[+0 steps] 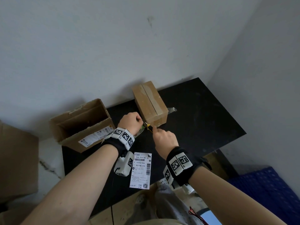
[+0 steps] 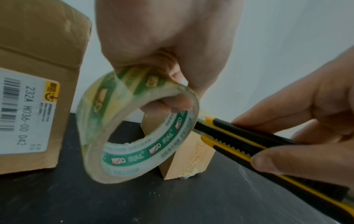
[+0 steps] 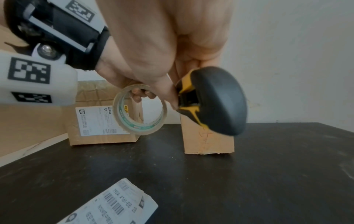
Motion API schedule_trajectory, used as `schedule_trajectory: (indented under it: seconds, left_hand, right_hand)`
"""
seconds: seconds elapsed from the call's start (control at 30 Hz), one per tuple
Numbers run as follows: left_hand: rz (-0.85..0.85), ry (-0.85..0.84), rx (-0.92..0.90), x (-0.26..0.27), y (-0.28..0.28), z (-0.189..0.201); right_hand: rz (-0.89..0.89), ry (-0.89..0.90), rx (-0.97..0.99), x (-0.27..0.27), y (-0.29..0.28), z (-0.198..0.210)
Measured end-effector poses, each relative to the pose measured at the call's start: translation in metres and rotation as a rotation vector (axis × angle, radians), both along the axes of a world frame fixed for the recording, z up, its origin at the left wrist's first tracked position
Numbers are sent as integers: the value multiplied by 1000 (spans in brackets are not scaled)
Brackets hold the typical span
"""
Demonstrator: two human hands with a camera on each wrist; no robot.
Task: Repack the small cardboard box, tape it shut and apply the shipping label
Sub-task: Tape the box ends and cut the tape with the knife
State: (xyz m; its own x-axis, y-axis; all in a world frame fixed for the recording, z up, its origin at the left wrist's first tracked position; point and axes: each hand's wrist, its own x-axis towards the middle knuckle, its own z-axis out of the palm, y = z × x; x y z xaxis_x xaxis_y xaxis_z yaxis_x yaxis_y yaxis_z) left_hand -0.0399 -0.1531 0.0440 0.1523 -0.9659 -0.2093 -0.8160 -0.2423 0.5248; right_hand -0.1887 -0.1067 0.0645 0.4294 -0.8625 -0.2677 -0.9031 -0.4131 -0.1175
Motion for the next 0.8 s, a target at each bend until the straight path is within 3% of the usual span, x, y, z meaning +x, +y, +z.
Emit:
schedule_trajectory:
  seconds: [0.27, 0.63, 0.8]
  left_hand:
    - [-39, -56, -7, 7, 3, -1]
    - [4, 132, 78, 9, 11, -6]
    - [32, 190, 80, 9, 14, -8]
  right_hand:
    - [-7, 40, 60, -13, -4, -12]
    - [-362, -325, 441, -40, -10, -81]
    - [-362, -375, 489, -40, -13, -100]
